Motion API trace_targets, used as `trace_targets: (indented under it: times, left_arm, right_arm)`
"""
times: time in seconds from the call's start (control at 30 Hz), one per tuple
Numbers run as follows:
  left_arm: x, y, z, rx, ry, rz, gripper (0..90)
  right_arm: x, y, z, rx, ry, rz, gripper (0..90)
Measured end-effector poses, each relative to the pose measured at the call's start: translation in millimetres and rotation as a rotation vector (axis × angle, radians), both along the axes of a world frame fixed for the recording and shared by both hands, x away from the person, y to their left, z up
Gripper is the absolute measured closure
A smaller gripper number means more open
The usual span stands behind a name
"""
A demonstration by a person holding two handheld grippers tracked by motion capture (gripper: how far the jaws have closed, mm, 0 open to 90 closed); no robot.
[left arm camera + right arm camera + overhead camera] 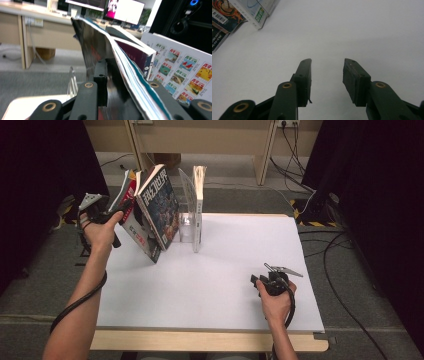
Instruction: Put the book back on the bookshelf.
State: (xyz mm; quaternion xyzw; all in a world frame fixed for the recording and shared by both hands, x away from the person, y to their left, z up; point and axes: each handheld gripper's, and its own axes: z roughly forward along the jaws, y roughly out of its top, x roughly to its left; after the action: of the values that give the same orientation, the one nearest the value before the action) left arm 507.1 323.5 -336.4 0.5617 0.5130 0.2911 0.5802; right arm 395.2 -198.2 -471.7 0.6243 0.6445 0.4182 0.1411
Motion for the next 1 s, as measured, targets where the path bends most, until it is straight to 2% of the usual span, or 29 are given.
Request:
trace_targets:
  times: [0.03, 0.1, 0.23, 0.33, 0.43, 0.5, 0.57, 0.7, 0.73, 0.87, 1.0]
  left_arm:
    - [-0.6, 0.0, 1.1, -0.001, 0.006, -0.007, 73.6]
    - [-2.8, -0.2, 1.1, 0.024, 0.009, 0.003, 74.1]
    - [-5.2, 0.7, -4.3, 0.051, 0.028, 0.002, 76.9]
    - [-5.5, 2.9, -5.9, 0.047, 0.048, 0.012, 79.9]
    - [-4.9, 3.9, -3.8, 0.063, 0.078, 0.015, 84.3]
    - [-4.4, 3.8, 0.1, 0.050, 0.112, 0.000, 85.6]
    - [-4.8, 1.2, 3.0, 0.075, 0.122, -0.003, 85.9]
    - [-4.4, -7.2, 6.2, 0.097, 0.103, -0.020, 86.2]
    - [-4.1, -9.7, 7.2, 0.115, 0.093, -0.020, 86.2]
    - [-2.0, -19.6, 9.2, 0.181, 0.033, -0.038, 86.5]
    - [0.5, -27.1, 6.6, 0.215, -0.032, -0.033, 86.5]
  right_arm:
    - [0.1, -0.3, 0.1, -0.001, -0.002, 0.001, 58.9]
    - [-0.1, 0.0, 0.8, 0.000, -0.002, 0.002, 58.9]
    - [0.3, 0.5, -0.2, -0.004, 0.000, 0.002, 58.9]
    - [0.8, -0.1, -0.8, -0.012, -0.001, 0.003, 58.9]
    - [1.1, 0.3, -1.4, -0.005, 0.007, 0.005, 58.9]
    - [1.7, 0.6, -2.3, -0.005, 0.008, 0.005, 58.9]
    - [1.7, 1.4, -3.0, -0.003, 0.011, 0.002, 59.1]
    - [1.6, 0.9, -2.7, -0.013, 0.004, 0.008, 59.0]
    - [1.4, 0.9, -2.3, -0.011, 0.004, 0.008, 59.0]
    - [1.1, 0.2, -2.1, -0.009, 0.001, 0.005, 59.0]
    - [1.6, 0.0, -2.0, -0.006, 0.003, 0.003, 59.1]
